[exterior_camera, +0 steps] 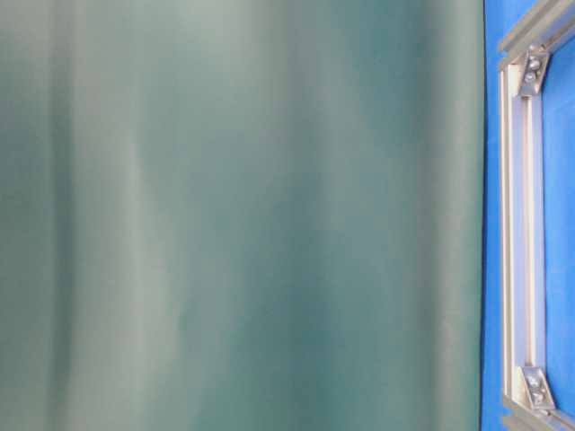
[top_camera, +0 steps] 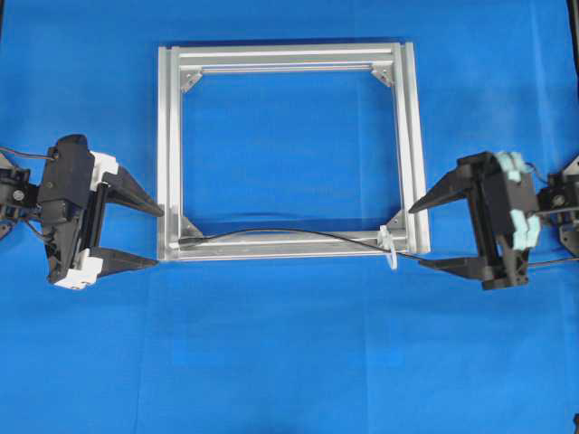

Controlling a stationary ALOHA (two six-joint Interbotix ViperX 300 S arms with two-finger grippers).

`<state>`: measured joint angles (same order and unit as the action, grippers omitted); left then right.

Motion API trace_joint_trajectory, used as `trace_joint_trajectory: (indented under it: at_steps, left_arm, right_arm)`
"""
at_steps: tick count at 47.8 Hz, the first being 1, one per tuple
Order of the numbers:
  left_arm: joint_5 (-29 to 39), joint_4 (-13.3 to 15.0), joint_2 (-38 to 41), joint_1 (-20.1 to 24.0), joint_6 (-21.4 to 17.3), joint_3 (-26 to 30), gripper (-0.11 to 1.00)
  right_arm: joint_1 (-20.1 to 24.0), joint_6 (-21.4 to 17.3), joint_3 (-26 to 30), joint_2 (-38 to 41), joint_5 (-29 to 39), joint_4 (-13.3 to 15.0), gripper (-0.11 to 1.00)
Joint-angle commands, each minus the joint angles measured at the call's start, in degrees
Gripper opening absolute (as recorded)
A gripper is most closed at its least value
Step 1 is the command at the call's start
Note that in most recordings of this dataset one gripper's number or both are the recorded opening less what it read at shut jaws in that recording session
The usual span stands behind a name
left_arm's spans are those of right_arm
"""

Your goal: Insert the wire through the string loop located on the right side.

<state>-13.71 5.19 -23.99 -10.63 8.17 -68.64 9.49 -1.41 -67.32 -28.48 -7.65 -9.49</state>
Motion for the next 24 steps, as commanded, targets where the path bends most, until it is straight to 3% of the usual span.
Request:
trace_joint_trajectory:
  at_steps: [1,24]
  left_arm:
    - [2.11,-0.09,-1.32,0.62,-0.09,2.11,0.88]
    - [4.75,-0.18,-2.55,1.14,-0.09,3.34,0.88]
  right_arm:
    - [-0.70,0.18,1.67,-2.72,2.02,0.18,0.92]
    - [-1.58,0.26,1.41,-4.57,3.43,0.18,0.92]
